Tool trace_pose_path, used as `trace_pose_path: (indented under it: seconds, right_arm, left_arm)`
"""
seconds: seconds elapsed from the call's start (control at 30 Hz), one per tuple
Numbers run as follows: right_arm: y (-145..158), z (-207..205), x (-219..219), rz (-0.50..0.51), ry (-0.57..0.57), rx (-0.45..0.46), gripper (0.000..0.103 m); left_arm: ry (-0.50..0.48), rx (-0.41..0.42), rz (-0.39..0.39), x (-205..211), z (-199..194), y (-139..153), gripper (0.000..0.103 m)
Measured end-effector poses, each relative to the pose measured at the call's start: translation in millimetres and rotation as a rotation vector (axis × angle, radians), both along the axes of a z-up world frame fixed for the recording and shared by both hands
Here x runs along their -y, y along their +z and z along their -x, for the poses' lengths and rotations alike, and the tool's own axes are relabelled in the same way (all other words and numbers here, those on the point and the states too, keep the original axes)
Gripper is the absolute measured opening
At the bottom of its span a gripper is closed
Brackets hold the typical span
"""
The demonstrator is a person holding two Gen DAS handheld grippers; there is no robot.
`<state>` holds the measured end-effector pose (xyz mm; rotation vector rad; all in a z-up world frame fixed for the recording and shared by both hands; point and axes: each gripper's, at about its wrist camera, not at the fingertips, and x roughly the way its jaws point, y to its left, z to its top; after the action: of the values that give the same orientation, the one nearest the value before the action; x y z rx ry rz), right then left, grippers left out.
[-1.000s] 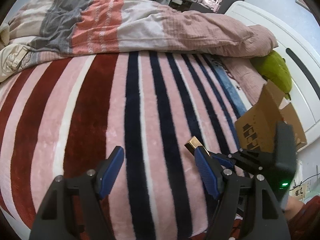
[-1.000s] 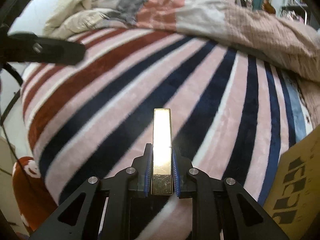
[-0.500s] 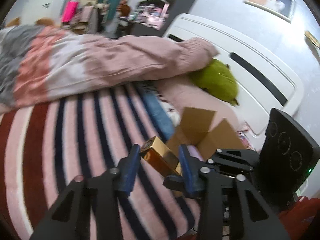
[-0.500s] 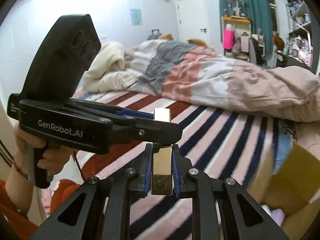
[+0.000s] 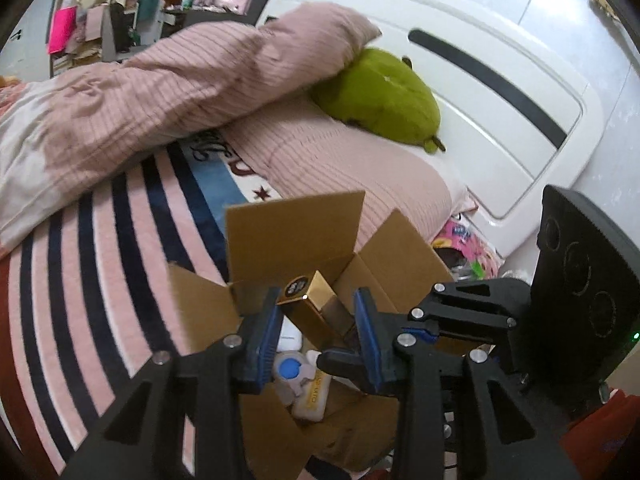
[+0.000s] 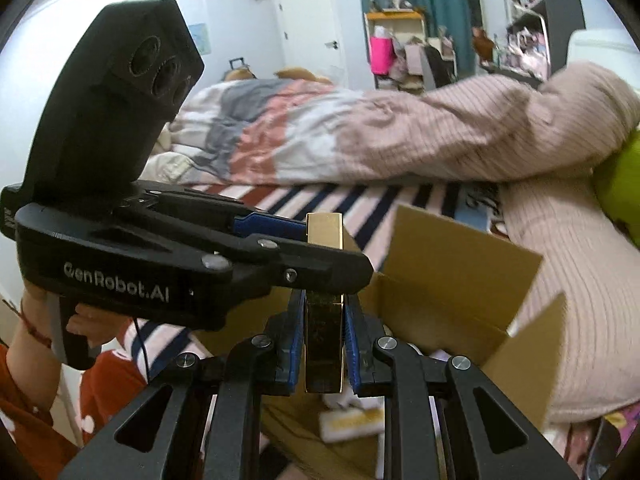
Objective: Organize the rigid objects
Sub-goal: 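Lift the gold tube into the box and open the right gripper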
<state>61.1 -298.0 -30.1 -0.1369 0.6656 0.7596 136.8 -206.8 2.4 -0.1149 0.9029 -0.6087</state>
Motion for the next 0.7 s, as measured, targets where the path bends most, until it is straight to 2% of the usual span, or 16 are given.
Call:
trace_pose_path:
  seconds: [0.1,0.17,0.3,0.47,0.6,0.7]
  right_arm:
    - [-6,-3,9,0.03,-0.009,-0.018,0.014]
    - [-10,-2,13,0.06,-0.023,-0.025,0.014]
    - [-14,1,19,0.076,-0.029,-0.03,0.015]
    - [-12,4,23,0.061,-0.032,-0.025,0.044]
    - [-5,7,22,0.038,-0.032,-0.002,0.061]
    - [5,13,19,0.023,-0.035,0.043,0.077]
  left_arm:
    - [0.01,-0.009,-0.057,9,-4,-8,0.035]
    - [0.024,-0.011,-0.094,11,-5,-11,0.046]
    - [0.045,0.011,-0.105,9,-1,-9,0.064]
    - [0.114,0.071,-0.123,-3,13,2,0.078]
    - [0.205,0.131,-0.147,-19,29,15,0.078]
    - [0.282,0.176,-0.144,-37,45,27,0.087]
